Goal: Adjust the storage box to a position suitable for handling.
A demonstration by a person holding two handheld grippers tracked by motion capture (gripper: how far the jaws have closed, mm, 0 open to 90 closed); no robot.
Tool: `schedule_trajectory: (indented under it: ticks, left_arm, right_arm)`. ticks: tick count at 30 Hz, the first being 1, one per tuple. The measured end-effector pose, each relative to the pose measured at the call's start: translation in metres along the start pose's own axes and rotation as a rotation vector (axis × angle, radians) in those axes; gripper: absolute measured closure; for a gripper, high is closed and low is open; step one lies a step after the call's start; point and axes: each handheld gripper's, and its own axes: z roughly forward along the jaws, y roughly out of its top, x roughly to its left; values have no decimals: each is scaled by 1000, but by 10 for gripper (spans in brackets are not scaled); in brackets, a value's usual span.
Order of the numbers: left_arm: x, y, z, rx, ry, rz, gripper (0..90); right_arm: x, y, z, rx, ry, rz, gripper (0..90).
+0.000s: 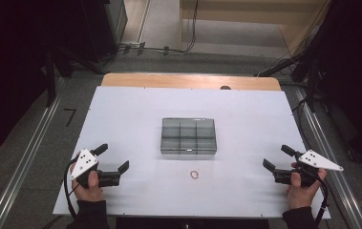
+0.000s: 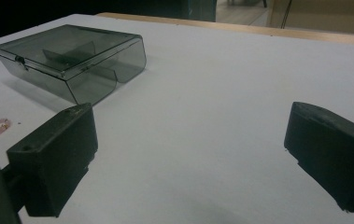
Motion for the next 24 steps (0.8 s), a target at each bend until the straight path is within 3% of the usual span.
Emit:
schedule_trajectory:
  ticks: [7,8,12,14,20,24]
  left_arm:
    - [0,-2,3,14,4,-6,2]
    - [0,-3,3,13,5,-7,1]
    - [-1,-3,3,17,7,-5,1]
    - [-1,-3,4,18,6,-2,1]
    - [-1,-3,5,23,8,1,1]
    - [-1,-3,5,26,5,4,2]
  right_arm:
    - [4,3,1,14,-9,-36,15]
    - [8,6,3,23,14,-43,16]
    - [16,14,6,35,37,-66,26]
    - [27,23,11,55,46,-90,37]
    - [44,38,23,91,151,-127,49]
    - [51,48,29,104,208,-125,123]
